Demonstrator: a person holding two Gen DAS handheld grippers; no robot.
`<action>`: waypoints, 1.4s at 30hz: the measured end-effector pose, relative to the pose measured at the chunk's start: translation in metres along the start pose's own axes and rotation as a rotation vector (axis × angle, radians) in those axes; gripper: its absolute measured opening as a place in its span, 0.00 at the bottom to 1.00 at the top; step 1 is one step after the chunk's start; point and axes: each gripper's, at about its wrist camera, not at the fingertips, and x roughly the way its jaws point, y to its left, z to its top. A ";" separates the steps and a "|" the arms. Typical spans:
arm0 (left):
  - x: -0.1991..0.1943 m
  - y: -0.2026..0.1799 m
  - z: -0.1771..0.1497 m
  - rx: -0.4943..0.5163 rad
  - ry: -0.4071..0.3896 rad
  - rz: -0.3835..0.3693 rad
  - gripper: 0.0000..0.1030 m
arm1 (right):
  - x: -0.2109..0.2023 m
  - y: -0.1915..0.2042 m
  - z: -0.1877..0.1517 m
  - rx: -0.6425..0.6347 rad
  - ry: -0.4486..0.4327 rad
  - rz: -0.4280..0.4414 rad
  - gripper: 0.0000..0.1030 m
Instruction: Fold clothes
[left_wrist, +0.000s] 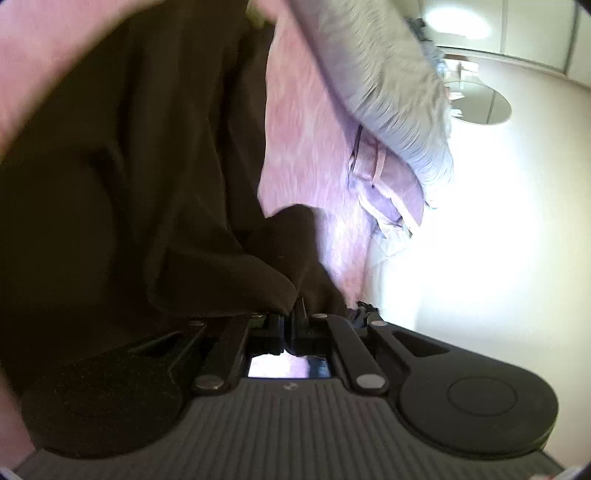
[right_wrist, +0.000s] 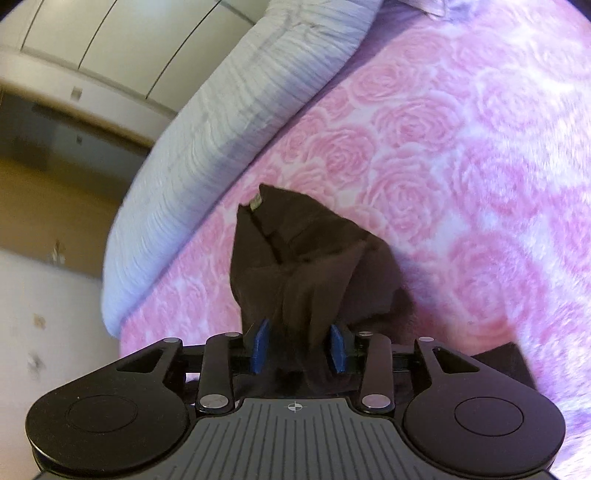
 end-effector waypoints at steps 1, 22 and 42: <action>-0.016 -0.002 0.003 0.027 -0.016 0.018 0.00 | 0.001 -0.002 0.002 0.012 0.000 0.011 0.37; -0.171 0.005 0.079 0.329 -0.083 0.269 0.00 | 0.093 0.089 -0.095 -0.961 0.245 -0.205 0.02; -0.316 -0.009 0.245 0.785 -0.170 1.071 0.01 | -0.028 0.054 0.176 -1.010 -0.125 -0.914 0.01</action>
